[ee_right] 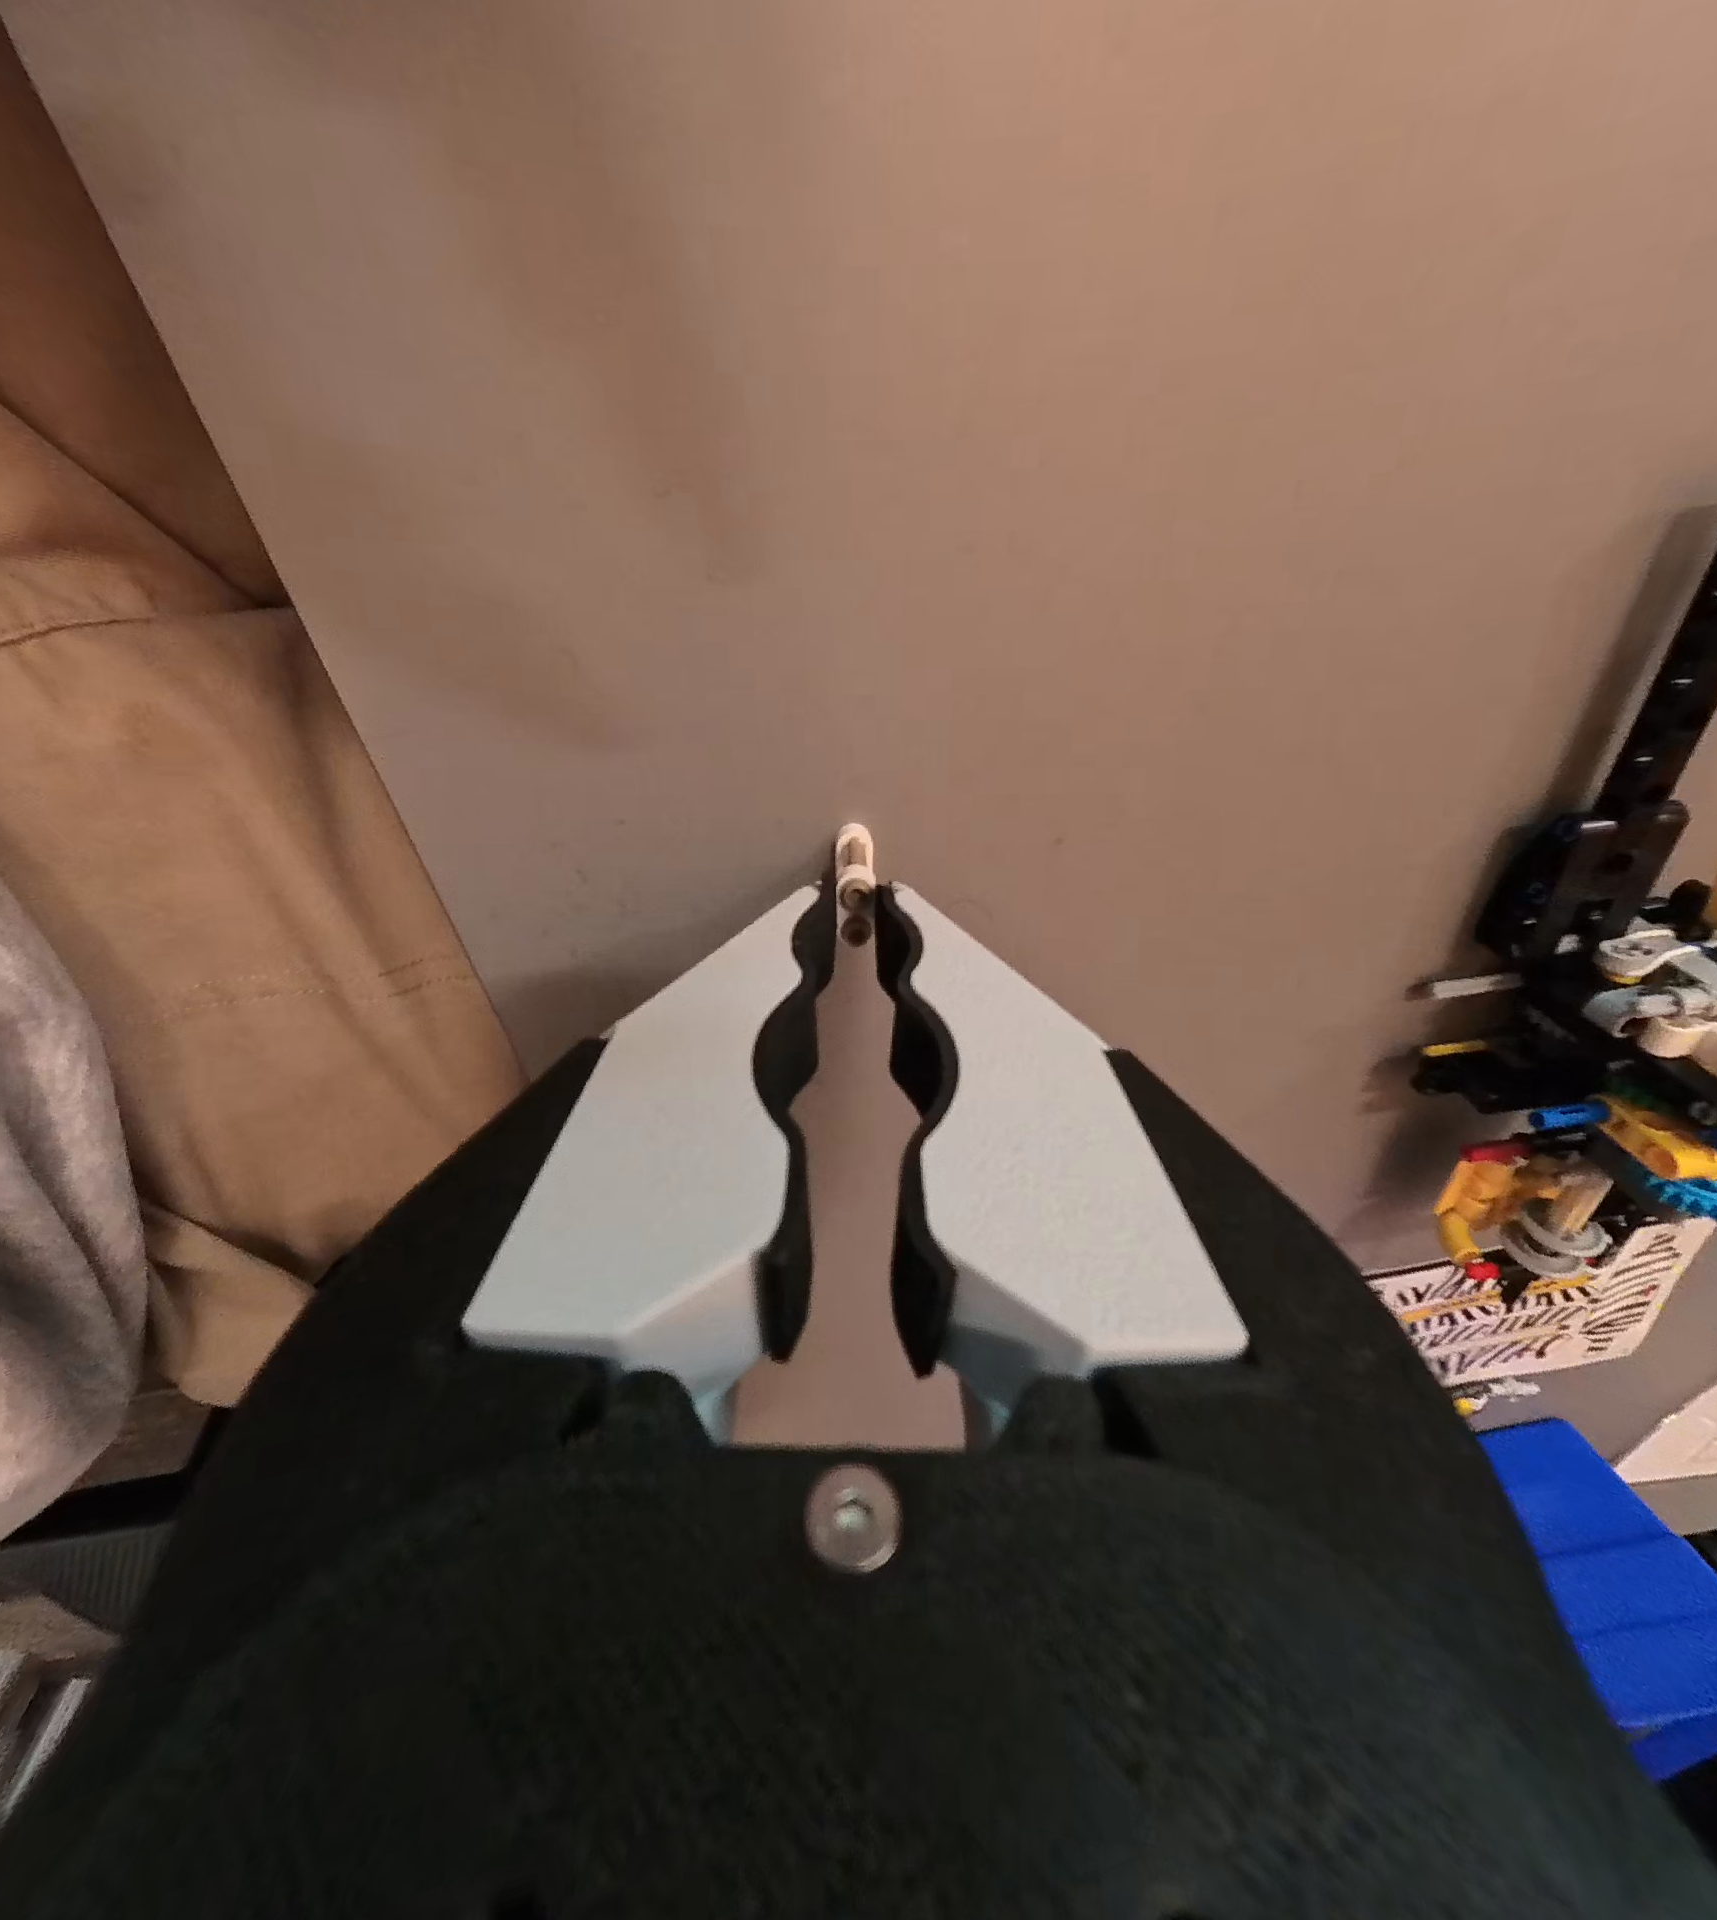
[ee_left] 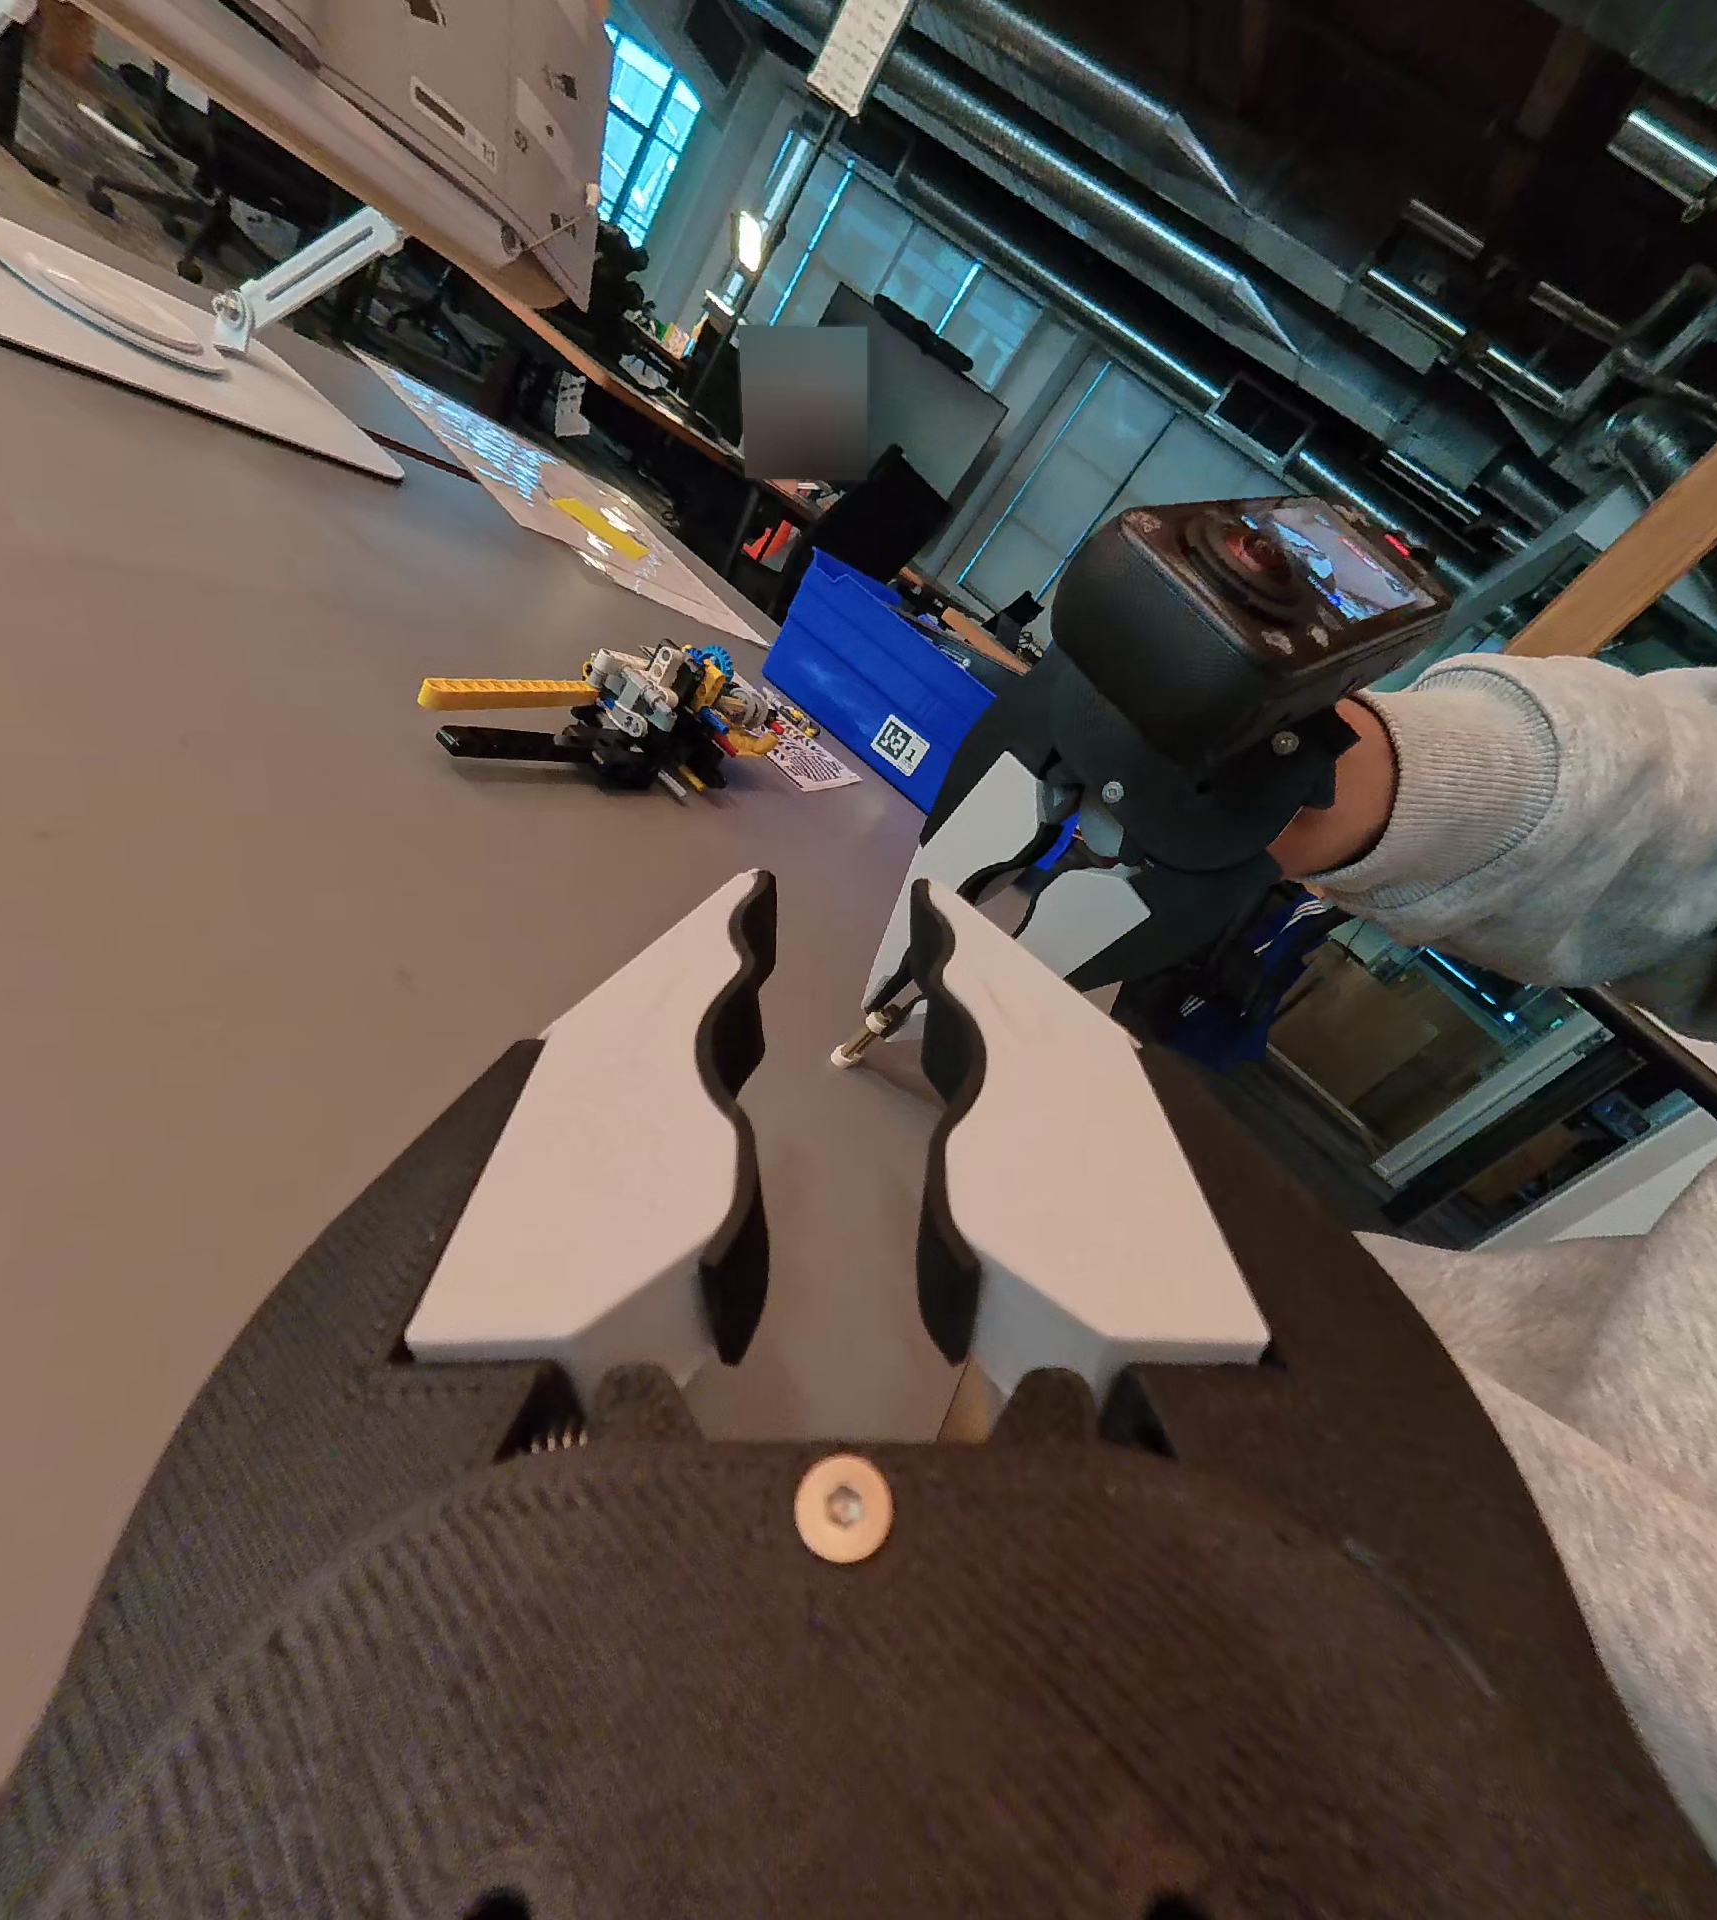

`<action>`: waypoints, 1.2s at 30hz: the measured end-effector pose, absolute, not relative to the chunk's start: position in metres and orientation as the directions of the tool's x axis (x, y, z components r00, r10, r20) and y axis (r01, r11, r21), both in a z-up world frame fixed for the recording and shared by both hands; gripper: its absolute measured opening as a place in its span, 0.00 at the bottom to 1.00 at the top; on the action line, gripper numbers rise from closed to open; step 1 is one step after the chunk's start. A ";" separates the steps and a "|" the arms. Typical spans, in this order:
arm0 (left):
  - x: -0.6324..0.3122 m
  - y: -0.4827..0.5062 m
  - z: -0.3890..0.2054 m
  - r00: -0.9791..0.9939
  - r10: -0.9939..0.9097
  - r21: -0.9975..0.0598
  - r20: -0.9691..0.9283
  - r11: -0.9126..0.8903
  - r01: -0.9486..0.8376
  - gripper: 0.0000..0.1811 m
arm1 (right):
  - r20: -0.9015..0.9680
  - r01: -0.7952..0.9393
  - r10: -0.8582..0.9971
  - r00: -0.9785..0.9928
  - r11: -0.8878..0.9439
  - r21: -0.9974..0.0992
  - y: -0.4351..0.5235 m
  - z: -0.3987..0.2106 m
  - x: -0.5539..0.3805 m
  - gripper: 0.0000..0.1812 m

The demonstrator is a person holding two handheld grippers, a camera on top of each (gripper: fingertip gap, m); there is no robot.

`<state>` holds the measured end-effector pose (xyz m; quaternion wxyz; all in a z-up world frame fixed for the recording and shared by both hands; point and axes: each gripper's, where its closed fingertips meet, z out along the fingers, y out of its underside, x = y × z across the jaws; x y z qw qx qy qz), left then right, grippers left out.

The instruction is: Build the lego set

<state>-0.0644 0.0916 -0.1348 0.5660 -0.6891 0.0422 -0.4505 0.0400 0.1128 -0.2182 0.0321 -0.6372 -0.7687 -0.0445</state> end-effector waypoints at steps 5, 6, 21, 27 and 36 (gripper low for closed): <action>-0.064 0.091 -0.135 0.592 -0.569 -0.820 0.571 -0.356 0.448 0.13 | 0.098 0.983 0.978 -0.182 0.181 0.016 0.113 -0.218 0.040 0.03; -0.063 0.091 -0.135 0.592 -0.569 -0.820 0.570 -0.356 0.447 0.13 | 0.099 0.983 0.978 -0.184 0.183 0.016 0.112 -0.218 0.040 0.03; -0.062 0.091 -0.134 0.590 -0.570 -0.819 0.572 -0.358 0.448 0.12 | 0.048 0.984 0.983 -0.176 0.176 0.013 0.112 -0.219 0.039 0.03; -0.063 0.091 -0.135 0.590 -0.569 -0.819 0.573 -0.359 0.448 0.12 | 0.021 0.985 0.985 -0.172 0.172 0.013 0.112 -0.220 0.039 0.04; -0.063 0.090 -0.134 0.586 -0.570 -0.816 0.576 -0.361 0.451 0.12 | 0.006 0.985 0.985 -0.172 0.172 0.015 0.111 -0.221 0.038 0.04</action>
